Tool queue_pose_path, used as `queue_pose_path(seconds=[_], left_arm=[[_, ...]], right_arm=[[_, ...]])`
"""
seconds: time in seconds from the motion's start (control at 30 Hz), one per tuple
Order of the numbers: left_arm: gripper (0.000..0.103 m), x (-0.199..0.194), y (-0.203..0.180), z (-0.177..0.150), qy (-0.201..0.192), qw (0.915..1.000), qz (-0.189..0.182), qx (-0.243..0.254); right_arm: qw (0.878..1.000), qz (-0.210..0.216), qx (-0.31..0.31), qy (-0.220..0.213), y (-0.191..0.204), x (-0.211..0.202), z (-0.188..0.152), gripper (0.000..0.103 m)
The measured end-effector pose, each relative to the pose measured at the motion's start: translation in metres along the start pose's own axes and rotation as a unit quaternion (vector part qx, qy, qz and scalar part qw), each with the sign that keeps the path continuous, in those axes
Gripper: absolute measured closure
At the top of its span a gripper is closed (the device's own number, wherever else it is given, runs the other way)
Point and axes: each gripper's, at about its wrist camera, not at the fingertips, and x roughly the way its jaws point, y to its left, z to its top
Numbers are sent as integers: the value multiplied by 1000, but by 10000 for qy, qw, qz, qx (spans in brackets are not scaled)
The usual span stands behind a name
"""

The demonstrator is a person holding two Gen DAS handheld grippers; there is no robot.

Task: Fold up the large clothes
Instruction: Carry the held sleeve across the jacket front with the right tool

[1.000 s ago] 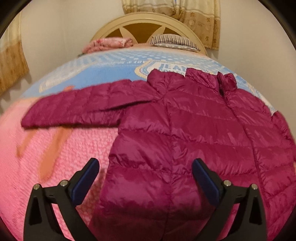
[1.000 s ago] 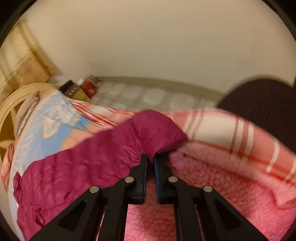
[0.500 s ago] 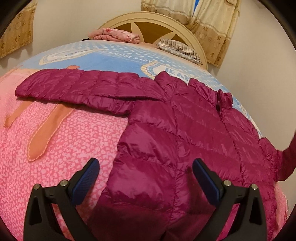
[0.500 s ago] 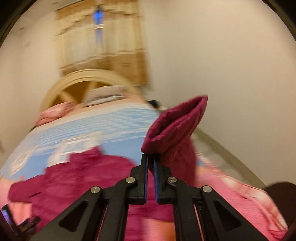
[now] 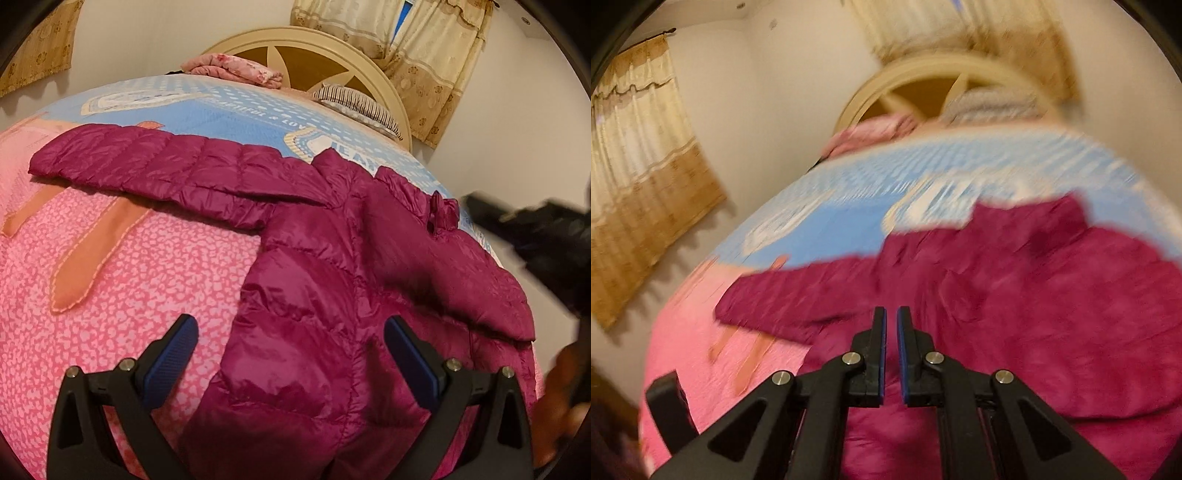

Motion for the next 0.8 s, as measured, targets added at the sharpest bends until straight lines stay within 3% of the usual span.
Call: queue_pose_path(seconds=[0.13, 0.2, 0.27, 0.37, 0.47, 0.57, 0.8], left_arm=[[0, 1, 1, 1, 10, 10000, -6, -2], [0, 2, 1, 1, 20, 10000, -3, 3], [0, 3, 0, 2, 21, 10000, 6, 11], [0, 4, -2, 2, 44, 10000, 47, 54], [0, 5, -2, 2, 41, 10000, 36, 44], [0, 4, -2, 2, 51, 10000, 42, 47], [0, 12, -6, 3, 109, 9998, 115, 96]], right_arm=[[9974, 356, 59, 621, 0, 46, -20, 97], [9908, 795, 280, 1055, 3, 55, -23, 97], [9920, 950, 402, 723, 4, 36, -25, 97], [9983, 158, 511, 236, -5, 24, -25, 97], [9951, -364, 684, 607, -21, 51, -28, 97], [9898, -163, 910, 1082, -25, 86, -40, 97], [9910, -91, 657, 1165, -2, 110, -46, 97]])
